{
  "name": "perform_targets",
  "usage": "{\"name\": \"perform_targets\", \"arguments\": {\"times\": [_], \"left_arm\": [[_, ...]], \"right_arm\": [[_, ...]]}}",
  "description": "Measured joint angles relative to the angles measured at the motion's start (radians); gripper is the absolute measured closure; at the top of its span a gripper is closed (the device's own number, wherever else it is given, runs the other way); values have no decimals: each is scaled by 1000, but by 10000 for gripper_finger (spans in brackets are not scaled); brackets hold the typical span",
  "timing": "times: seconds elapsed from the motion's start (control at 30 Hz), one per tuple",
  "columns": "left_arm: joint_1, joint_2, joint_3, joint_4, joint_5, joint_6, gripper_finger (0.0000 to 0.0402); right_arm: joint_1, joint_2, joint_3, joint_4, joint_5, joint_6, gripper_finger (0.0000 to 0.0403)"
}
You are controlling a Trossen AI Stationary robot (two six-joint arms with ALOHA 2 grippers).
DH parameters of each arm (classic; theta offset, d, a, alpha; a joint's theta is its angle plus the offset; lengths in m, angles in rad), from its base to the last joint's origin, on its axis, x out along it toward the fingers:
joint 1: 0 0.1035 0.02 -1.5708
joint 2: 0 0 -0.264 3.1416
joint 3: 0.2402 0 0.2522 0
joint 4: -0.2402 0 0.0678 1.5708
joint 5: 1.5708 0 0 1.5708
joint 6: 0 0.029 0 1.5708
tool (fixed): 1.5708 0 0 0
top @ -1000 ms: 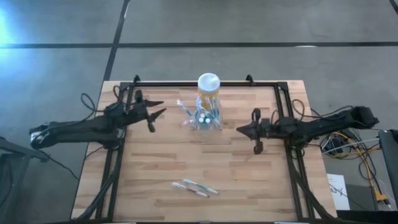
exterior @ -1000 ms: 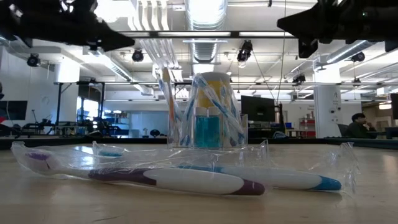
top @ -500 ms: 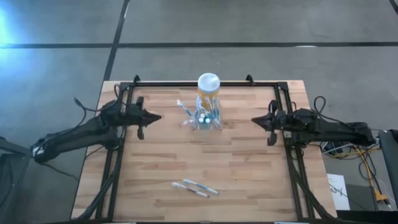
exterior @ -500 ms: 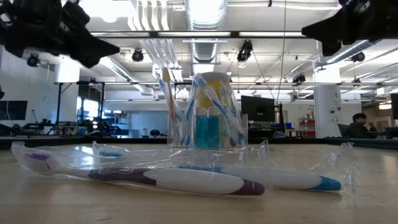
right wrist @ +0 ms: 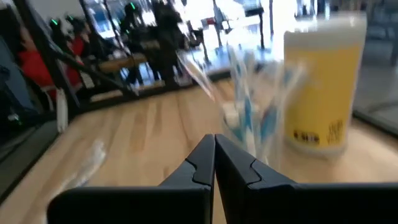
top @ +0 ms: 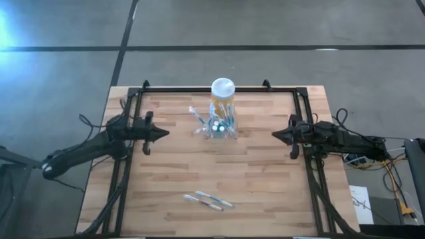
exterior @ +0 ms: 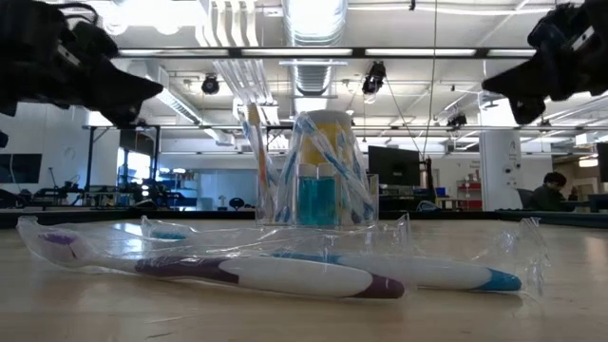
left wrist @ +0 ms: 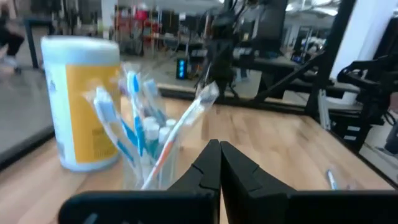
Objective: Pick & Place toothbrushing station
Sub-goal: Put the blue toothbrush into the transparent organizer
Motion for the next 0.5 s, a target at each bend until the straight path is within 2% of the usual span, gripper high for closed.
{"name": "perform_targets", "arguments": {"times": [0.17, 0.27, 0.5], "left_arm": [[0, -118, -24, -116, 2, 29, 401], [-1, -177, -35, -88, 4, 12, 401], [0, -152, -41, -75, 13, 30, 401]], "right_arm": [[-1, -1, -4, -5, 85, 65, 394], [0, -1, -32, 11, 80, 34, 394], [1, 2, -95, 114, 49, 43, 394]]}}
